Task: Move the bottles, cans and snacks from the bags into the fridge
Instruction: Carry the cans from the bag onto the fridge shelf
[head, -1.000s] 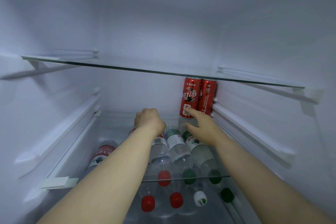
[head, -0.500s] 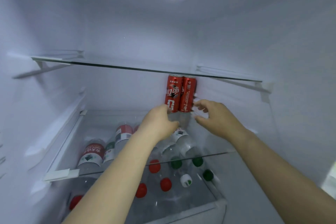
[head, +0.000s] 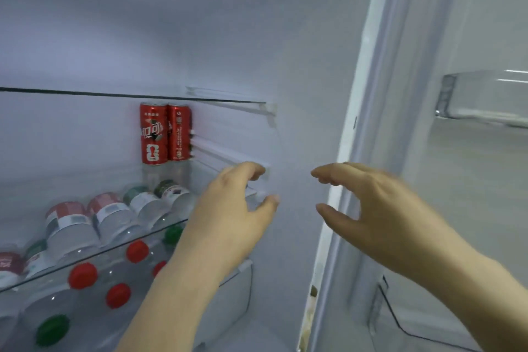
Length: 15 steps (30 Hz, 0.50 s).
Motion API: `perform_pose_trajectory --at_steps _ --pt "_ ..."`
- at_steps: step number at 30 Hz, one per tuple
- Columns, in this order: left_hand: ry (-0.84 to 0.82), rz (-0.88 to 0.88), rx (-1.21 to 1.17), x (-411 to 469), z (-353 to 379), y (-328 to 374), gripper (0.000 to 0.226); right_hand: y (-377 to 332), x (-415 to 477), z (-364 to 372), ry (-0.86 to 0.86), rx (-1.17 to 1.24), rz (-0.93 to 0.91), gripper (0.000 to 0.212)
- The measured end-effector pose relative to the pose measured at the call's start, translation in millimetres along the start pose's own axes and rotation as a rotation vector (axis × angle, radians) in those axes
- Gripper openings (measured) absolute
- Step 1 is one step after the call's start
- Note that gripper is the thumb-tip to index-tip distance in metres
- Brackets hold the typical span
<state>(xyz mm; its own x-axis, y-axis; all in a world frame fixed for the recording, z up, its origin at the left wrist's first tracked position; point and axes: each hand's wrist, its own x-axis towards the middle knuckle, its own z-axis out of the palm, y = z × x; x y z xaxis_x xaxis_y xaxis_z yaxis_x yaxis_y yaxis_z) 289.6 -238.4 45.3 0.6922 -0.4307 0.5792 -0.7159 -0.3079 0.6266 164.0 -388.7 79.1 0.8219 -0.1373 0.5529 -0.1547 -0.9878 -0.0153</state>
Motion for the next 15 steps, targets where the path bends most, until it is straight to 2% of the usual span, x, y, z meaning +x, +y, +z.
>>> perform_pose_trajectory --at_steps 11,15 --pt "-0.183 0.257 -0.303 -64 88 139 0.026 83 -131 -97 0.002 -0.184 0.280 0.047" --pt "-0.248 0.368 -0.343 -88 130 190 0.028 116 -185 -129 0.032 -0.240 0.389 0.048"
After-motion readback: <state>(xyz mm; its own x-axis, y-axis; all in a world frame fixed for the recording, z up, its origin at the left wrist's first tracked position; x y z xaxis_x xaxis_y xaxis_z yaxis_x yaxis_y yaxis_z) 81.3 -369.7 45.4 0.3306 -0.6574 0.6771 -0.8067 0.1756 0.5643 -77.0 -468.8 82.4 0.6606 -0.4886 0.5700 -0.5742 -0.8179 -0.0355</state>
